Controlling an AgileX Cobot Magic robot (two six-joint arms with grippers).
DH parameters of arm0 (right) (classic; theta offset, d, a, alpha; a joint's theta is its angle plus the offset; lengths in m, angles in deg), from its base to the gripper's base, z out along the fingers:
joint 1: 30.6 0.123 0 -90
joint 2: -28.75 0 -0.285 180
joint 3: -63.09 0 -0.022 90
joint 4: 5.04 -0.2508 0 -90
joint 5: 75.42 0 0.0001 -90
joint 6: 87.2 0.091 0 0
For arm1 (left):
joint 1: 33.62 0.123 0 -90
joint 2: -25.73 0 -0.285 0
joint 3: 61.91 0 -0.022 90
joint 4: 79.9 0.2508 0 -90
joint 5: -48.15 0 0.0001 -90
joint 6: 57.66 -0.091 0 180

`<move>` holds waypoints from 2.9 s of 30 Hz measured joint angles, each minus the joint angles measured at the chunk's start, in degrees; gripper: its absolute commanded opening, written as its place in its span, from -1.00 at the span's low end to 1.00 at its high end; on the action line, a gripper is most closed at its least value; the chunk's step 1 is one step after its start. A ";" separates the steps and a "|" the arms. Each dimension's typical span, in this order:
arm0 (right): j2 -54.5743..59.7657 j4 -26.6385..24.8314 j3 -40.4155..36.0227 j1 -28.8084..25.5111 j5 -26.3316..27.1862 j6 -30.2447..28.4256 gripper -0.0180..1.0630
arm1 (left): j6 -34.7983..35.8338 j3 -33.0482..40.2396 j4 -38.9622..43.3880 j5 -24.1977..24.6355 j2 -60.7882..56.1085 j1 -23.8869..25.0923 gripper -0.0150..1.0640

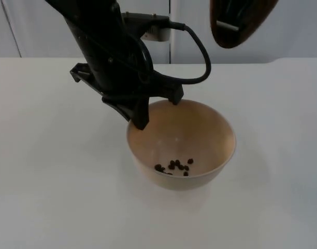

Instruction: Pick up the bowl with the left hand and pour the coffee beans from the cup into the bowl with the right hand.

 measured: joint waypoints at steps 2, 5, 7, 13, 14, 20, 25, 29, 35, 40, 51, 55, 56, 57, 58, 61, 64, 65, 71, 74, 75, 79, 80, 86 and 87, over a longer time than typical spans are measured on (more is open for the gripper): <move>-0.23 -2.72 0.00 -2.01 0.00 0.50 -0.97 | 0.00 0.00 0.00 0.00 0.00 0.00 -0.98; -0.23 -6.88 0.00 -4.14 0.00 0.63 -0.97 | 0.00 0.00 0.00 0.00 0.00 0.00 -0.98; -0.23 -12.40 0.00 -6.77 0.00 0.63 -0.97 | 0.00 0.00 0.00 0.00 0.00 0.00 -0.98; -0.23 -26.57 0.00 -13.23 3.38 -2.03 -0.97 | 0.00 0.00 0.00 0.00 0.00 0.00 -0.98; -0.23 -29.26 0.00 -14.72 4.33 -2.76 -0.97 | 0.00 0.00 0.00 0.00 0.00 0.00 -0.98; -0.23 -42.46 0.00 -21.24 7.57 -7.15 -0.97 | 0.00 0.00 0.00 0.00 0.00 0.00 -0.98; -0.23 -49.48 0.00 -25.07 8.22 -10.17 -0.97 | 0.00 0.00 0.00 0.00 0.00 0.00 -0.98; -0.23 -53.02 0.00 -27.44 8.31 -11.64 -0.97 | 0.00 0.00 0.00 0.00 0.00 0.00 -0.98; -0.23 -54.82 0.00 -28.84 8.55 -12.88 -0.97 | 0.00 0.00 0.00 0.00 0.00 0.00 -0.98; -0.23 -55.32 0.00 -28.84 9.05 -13.33 -0.97 | 0.00 0.00 0.00 0.00 0.00 0.00 -0.98; -0.23 -55.32 0.00 -30.70 9.77 -13.56 -0.97 | -0.39 0.00 2.20 -0.15 0.00 0.12 -0.98; -0.23 -55.80 0.00 -33.22 9.77 -13.56 -0.97 | -0.53 0.00 2.20 -0.43 0.25 1.03 -0.98; -0.23 -55.90 0.00 -34.14 9.87 -13.56 -0.97 | -0.53 0.00 2.20 -0.43 0.25 1.61 -0.98; -0.23 -55.90 -0.32 -34.97 10.24 -13.56 -0.97 | -0.53 0.26 2.20 -0.97 0.34 2.39 -0.98; -0.23 -55.90 -0.32 -34.97 10.24 -13.56 -0.97 | -0.53 0.26 2.20 -0.97 0.34 2.39 -0.98; -0.23 -55.90 -2.52 -37.30 11.91 -13.56 -0.97 | -0.68 2.35 1.92 -3.51 0.34 4.73 -0.98; -0.23 -55.90 -4.84 -38.67 14.03 -13.56 -0.97 | -1.11 3.84 1.07 -4.86 0.38 6.44 -0.98; -0.23 -55.90 -6.25 -39.33 15.02 -13.56 -0.97 | -1.24 4.54 0.83 -5.36 0.38 7.17 -0.98; -0.23 -56.92 -12.56 -41.87 21.30 -13.33 -0.97 | -1.69 7.54 0.08 -9.60 0.38 9.70 -0.98; 0.45 -57.66 -15.36 -42.61 24.86 -12.81 -0.97 | -1.79 9.00 -0.14 -11.62 0.88 10.20 -0.98; 0.81 -57.76 -16.24 -42.63 26.05 -12.31 -0.97 | -1.79 9.02 -0.14 -12.01 1.29 10.20 -0.98; 1.89 -57.76 -18.94 -42.63 30.10 -11.14 -0.97 | -1.79 9.12 -0.25 -12.27 2.68 10.20 -0.98; 2.05 -57.76 -19.34 -42.63 30.79 -10.78 -0.97 | -1.79 9.12 -0.37 -12.38 3.07 10.20 -0.98; 2.37 -57.76 -22.16 -42.63 36.58 -8.49 -0.97 | -1.90 9.26 -1.09 -13.43 4.47 10.20 -0.98; 2.64 -57.76 -22.49 -42.63 37.31 -8.25 -0.97 | -1.90 9.26 -1.37 -13.61 4.84 10.20 -0.98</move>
